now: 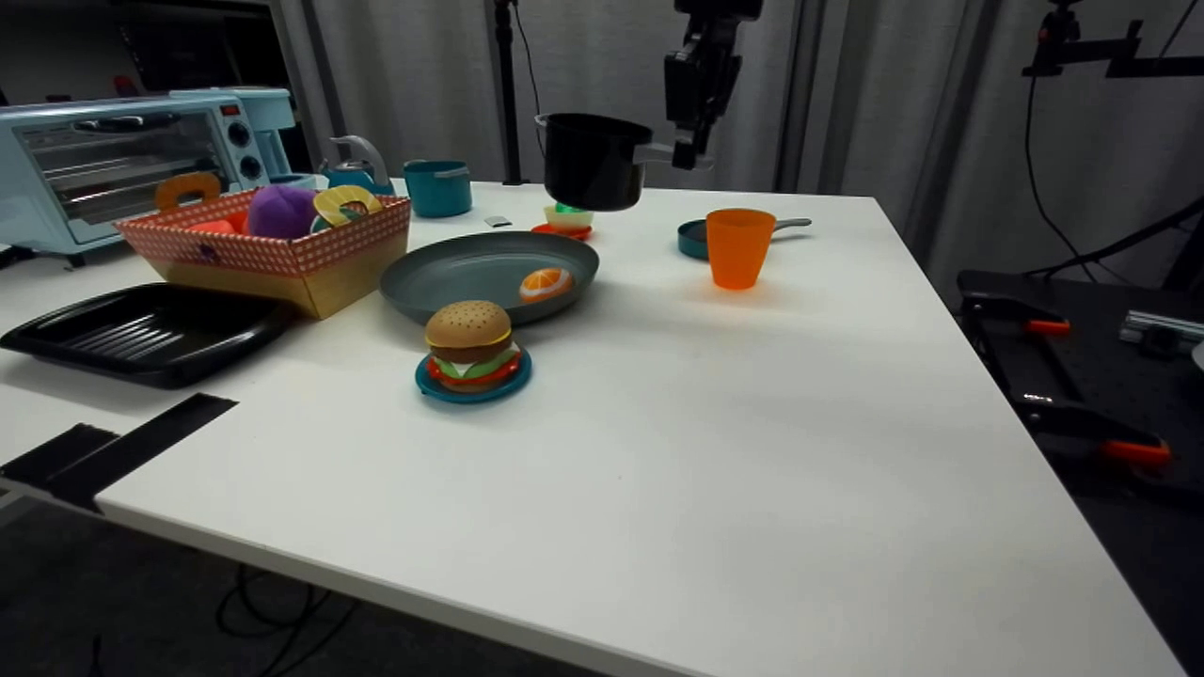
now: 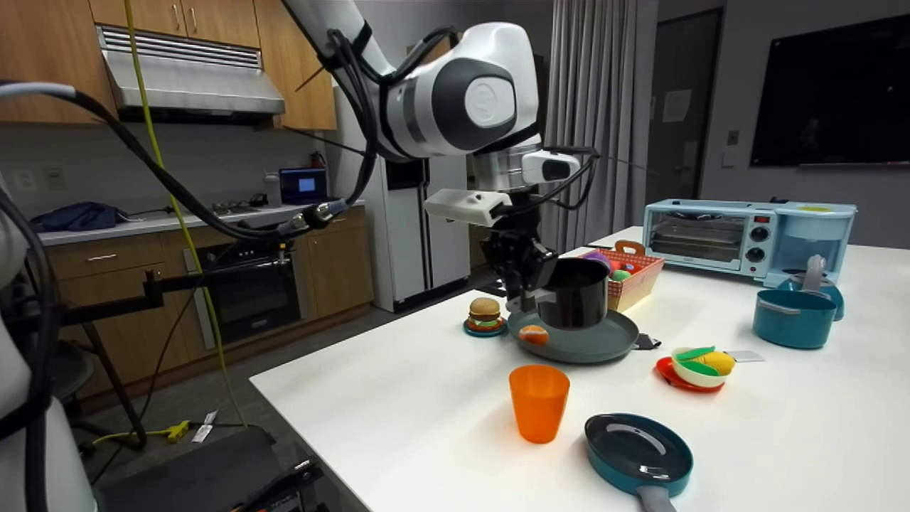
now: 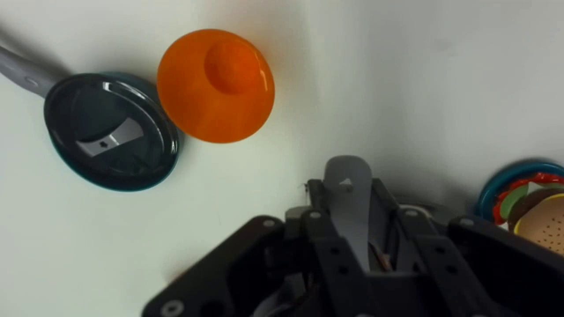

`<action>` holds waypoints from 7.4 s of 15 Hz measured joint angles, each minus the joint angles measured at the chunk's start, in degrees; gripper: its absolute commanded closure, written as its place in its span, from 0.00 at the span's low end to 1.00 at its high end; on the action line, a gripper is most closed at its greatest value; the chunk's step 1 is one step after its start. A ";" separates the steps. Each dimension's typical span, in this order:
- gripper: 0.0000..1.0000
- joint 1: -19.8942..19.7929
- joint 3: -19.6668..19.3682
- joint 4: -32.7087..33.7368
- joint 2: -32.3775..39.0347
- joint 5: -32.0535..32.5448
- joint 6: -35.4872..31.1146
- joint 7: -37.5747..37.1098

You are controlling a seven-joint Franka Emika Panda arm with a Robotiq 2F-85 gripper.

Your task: Pour the contents of the black pot into the grey plate

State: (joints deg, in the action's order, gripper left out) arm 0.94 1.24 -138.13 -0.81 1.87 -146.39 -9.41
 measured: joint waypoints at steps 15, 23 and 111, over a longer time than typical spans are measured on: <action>0.93 7.29 -2.34 25.81 14.74 36.53 19.21 -15.45; 0.93 10.75 -1.54 29.72 18.29 58.32 32.34 -23.96; 0.93 3.55 8.82 18.24 12.51 53.64 15.21 -27.56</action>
State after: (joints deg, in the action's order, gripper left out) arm 4.49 10.06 -119.90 11.71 55.51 -131.19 -36.98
